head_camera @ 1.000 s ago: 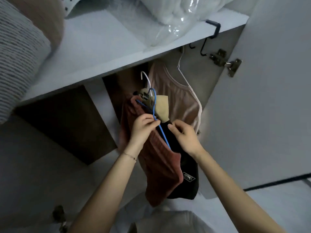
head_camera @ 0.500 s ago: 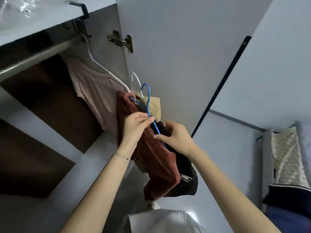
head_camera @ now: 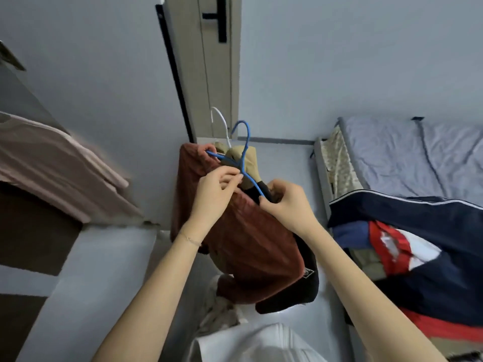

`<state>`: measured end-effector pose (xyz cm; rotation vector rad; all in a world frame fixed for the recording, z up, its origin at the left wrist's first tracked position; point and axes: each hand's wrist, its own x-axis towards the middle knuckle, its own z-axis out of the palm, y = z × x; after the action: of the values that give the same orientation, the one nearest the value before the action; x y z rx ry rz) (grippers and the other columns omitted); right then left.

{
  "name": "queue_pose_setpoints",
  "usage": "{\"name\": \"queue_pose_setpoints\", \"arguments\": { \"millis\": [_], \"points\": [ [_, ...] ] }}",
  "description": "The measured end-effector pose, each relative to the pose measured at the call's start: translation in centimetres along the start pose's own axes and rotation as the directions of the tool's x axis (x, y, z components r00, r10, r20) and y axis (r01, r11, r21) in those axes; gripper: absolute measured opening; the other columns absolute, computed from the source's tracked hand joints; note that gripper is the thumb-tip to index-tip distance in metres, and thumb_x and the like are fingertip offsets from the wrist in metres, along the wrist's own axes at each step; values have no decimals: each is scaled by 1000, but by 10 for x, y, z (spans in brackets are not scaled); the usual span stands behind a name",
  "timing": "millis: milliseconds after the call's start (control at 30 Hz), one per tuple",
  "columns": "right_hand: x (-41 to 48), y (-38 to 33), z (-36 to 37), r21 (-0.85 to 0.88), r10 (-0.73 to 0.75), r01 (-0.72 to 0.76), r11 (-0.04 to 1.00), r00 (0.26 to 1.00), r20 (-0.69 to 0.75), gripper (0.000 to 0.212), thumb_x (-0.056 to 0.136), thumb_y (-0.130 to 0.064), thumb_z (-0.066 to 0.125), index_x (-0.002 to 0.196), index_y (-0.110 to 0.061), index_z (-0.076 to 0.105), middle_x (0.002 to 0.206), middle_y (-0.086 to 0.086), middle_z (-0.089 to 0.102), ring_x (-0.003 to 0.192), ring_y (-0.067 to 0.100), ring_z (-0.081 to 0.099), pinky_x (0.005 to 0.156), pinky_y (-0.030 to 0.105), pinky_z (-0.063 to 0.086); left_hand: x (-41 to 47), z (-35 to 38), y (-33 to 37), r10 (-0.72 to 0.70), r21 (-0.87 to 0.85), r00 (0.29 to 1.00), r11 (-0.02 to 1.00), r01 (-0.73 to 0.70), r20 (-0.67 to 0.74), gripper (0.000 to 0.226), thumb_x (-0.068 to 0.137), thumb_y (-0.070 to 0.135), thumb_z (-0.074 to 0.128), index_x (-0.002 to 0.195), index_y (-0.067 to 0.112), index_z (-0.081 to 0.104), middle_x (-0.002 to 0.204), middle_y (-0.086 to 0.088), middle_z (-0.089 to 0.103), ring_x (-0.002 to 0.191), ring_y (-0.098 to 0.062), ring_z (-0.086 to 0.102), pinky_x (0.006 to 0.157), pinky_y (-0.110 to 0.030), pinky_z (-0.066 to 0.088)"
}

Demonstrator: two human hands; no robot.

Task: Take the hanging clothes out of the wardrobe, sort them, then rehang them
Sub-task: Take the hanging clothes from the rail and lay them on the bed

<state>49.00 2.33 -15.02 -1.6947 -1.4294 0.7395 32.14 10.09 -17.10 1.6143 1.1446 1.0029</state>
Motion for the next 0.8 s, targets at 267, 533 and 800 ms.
{"name": "queue_pose_setpoints", "arguments": {
  "millis": [267,533,800],
  "points": [
    [-24,65,-96,-98,68,-86,991,982,-177,17,76,-10,70,68,-9,56,57,0,49,54,8,39,55,30,33,59,100,-12,247,321,964,910,-264,96,39,81,43,71,111,24,55,115,7,53,113,-17,50,102,-29,40],
    [-20,113,-184,-79,193,-237,968,911,-363,10,76,-13,69,72,-9,61,64,8,58,57,7,45,55,33,41,179,247,11,349,245,675,745,-621,650,46,85,41,71,123,17,62,133,-3,60,139,-26,39,116,-47,16],
    [-23,135,-273,19,310,-377,926,732,-607,7,76,-16,70,75,-12,64,67,5,62,58,13,51,58,34,44,231,397,84,552,-20,442,641,-767,707,41,79,56,62,82,15,62,81,-2,61,82,-23,54,71,-36,43]
  ]
}}
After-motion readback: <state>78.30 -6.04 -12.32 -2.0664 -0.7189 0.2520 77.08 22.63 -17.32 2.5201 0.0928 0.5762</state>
